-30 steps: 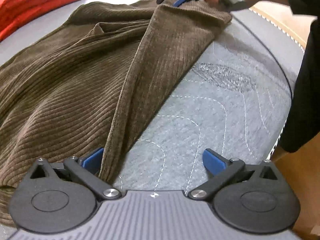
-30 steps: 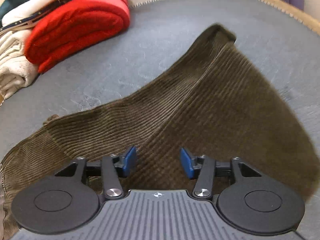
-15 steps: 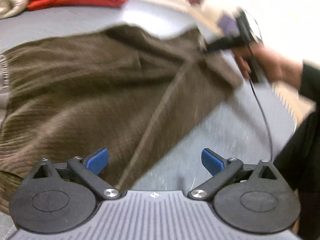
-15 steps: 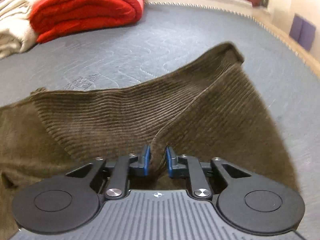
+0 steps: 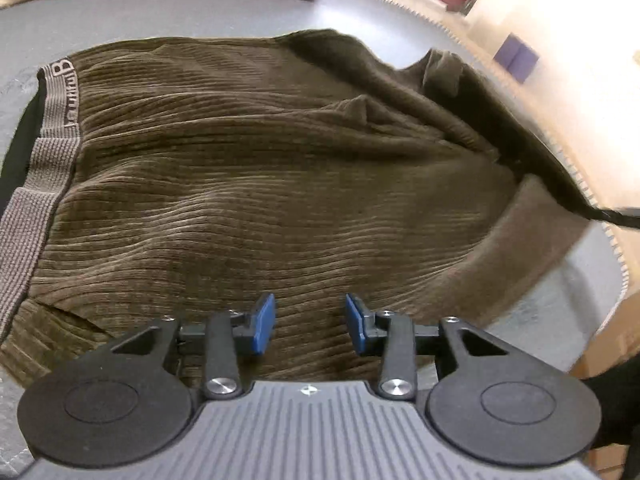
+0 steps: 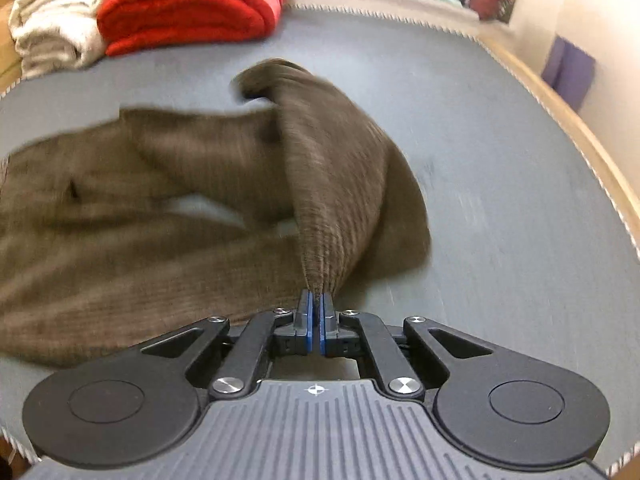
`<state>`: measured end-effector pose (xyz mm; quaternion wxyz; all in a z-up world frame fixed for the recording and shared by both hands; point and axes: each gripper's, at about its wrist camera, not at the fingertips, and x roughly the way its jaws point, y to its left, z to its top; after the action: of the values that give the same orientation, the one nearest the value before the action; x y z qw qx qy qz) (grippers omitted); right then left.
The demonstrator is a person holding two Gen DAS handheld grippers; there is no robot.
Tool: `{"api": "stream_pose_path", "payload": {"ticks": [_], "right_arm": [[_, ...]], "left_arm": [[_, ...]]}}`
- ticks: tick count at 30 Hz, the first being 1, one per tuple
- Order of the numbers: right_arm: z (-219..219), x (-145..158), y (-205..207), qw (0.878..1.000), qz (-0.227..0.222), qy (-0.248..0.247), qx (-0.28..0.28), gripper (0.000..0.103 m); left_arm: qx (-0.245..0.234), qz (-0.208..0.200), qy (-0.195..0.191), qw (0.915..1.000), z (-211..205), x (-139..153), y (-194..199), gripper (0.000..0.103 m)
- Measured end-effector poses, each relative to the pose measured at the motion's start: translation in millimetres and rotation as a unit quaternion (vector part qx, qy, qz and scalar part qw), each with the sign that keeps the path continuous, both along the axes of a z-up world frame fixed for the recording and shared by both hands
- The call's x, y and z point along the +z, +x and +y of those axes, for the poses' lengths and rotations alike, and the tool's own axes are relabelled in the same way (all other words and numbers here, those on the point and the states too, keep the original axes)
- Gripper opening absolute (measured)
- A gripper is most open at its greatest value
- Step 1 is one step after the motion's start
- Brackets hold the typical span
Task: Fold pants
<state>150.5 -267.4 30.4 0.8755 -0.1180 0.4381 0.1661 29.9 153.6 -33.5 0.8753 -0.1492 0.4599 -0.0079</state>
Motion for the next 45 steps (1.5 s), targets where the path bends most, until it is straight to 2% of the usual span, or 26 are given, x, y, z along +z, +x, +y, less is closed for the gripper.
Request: {"api": "stream_pose_path", "payload": {"ticks": [4,8,10,11,13,14,17,19,21,25,31,35,36,38,39,41,45], "right_arm": [[-5.5,-12.4,-41.1,0.996,0.002,-0.050,0.067,0.002],[-12.3,-25.7,-55.0,0.990,0.026,-0.082,0.111,0.002],[-18.5,-21.8,-48.0,0.992,0.018,-0.082,0.093,0.003],[-23.0,-15.4,-43.0,0.995,0.005,-0.066,0.076,0.003],[-35.6,4.1,-29.7,0.999,-0.035,-0.008,0.023,0.005],[-41.0,11.3,-23.9,0.999,-0.052,0.017,-0.002,0.006],[-47.9,20.5,-8.6,0.993,-0.082,0.067,-0.052,0.021],[-39.7,17.4,5.6,0.993,-0.073,0.073,-0.057,0.025],[-21.3,13.3,17.2,0.994,-0.071,0.067,-0.039,0.026],[24.2,1.0,35.9,0.997,-0.064,0.040,0.016,0.041],[89.4,-33.7,55.4,0.992,-0.033,-0.043,0.110,0.044],[110.3,-57.5,53.6,0.985,0.004,-0.082,0.152,0.044],[112.3,-61.5,53.3,0.983,0.011,-0.088,0.161,0.044],[114.2,-66.0,50.6,0.979,0.008,-0.110,0.172,0.031],[111.9,-65.2,50.3,0.979,0.002,-0.116,0.169,0.009],[97.7,-52.5,52.6,0.984,-0.009,-0.101,0.145,0.005],[39.6,-6.6,47.9,0.997,-0.059,-0.023,0.053,0.003]], "left_arm": [[0.005,0.011,0.019,0.9998,-6.7,-4.3,5.9,0.043],[0.002,0.016,0.023,0.9996,-8.3,-5.1,8.4,0.045],[-0.002,0.019,0.020,0.9996,-7.6,-7.5,7.3,0.050],[-0.005,0.019,0.019,0.9996,-8.1,-8.0,6.9,0.053],[-0.015,0.018,0.027,0.9994,-12.9,-9.1,7.0,0.060],[-0.025,0.017,0.035,0.9990,-16.5,-10.1,7.6,0.068],[-0.076,0.014,0.083,0.9936,-40.6,-13.4,6.1,0.086],[-0.098,0.009,0.129,0.9868,-55.8,-16.7,3.0,0.087],[-0.092,0.007,0.127,0.9876,-56.1,-17.0,2.4,0.087],[-0.081,0.009,0.100,0.9916,-48.3,-16.0,1.5,0.087],[-0.088,0.013,0.105,0.9905,-50.4,-16.8,3.0,0.087],[-0.088,0.011,0.107,0.9903,-50.7,-17.6,3.6,0.087],[-0.088,0.011,0.109,0.9900,-51.2,-17.7,3.9,0.087],[-0.086,0.012,0.109,0.9902,-51.7,-18.1,4.5,0.087],[-0.085,0.011,0.109,0.9903,-51.8,-18.1,4.6,0.087],[-0.085,0.012,0.111,0.9901,-52.4,-18.2,4.6,0.088],[-0.085,0.011,0.111,0.9901,-52.6,-18.5,4.6,0.088]]}}
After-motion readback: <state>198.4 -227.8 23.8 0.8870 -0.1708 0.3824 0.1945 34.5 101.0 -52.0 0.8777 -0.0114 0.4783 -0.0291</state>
